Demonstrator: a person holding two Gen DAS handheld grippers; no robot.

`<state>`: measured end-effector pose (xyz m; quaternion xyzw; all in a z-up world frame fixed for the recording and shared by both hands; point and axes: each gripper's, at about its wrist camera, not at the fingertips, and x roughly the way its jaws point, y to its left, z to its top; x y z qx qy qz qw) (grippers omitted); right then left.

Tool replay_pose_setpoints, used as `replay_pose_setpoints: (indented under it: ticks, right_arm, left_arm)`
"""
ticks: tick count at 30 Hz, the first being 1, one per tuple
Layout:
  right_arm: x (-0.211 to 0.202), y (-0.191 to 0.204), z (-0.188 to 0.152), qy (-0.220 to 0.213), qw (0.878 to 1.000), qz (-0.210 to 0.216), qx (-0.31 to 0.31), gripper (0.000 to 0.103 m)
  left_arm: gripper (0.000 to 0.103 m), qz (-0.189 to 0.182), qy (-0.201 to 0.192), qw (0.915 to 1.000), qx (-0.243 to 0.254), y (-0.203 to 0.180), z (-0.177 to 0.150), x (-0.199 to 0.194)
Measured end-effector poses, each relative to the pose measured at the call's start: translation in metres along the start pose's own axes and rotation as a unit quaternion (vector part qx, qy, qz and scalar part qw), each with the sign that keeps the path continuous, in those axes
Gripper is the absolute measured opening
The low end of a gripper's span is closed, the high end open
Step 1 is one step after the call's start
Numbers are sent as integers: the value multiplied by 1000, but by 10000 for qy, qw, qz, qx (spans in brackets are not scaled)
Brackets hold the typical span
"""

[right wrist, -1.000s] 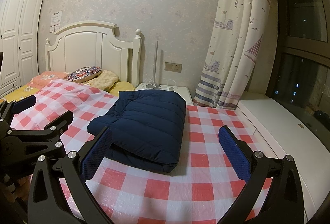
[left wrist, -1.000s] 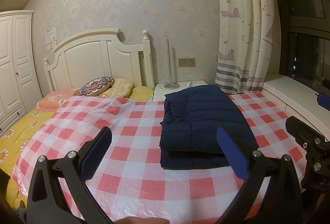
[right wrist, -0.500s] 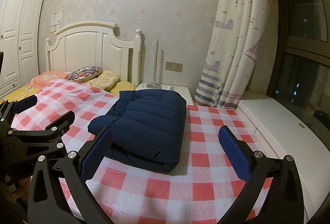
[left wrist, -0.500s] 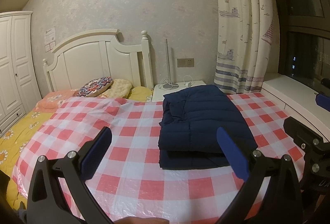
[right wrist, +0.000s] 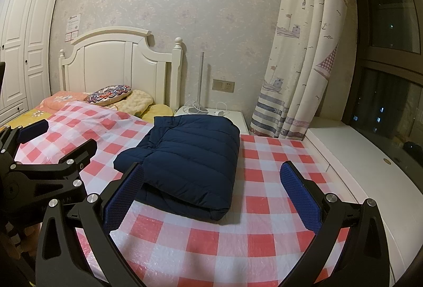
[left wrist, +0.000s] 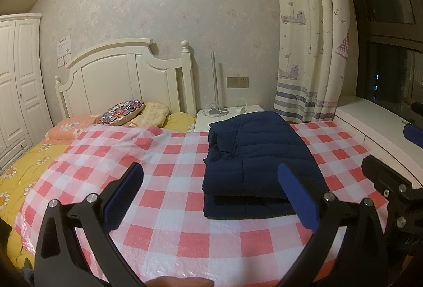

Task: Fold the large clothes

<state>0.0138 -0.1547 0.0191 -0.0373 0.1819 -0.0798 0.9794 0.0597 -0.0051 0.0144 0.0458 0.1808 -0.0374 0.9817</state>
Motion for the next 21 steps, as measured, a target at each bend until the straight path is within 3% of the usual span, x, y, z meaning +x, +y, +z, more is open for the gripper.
replay_pose_setpoints:
  ticks: [6,10,15,21]
  right_arm:
    - [0,0,0,-4,10000,-3,-2,99]
    - [0,1,-1,5,10000,11,2,99]
    - [0,1,0,6,10000,5,9,99]
    - [-1,2,-1,-13,10000,-2,-15,99]
  left_arm:
    - [101,-3,-12,9999,120,-4,3,0]
    - [101,-334,-48,9994,97,-4,5,3]
    - [101,-67,-149,9998,65,0,7,3]
    - [101,208,-85,9992,-326,21,9,1]
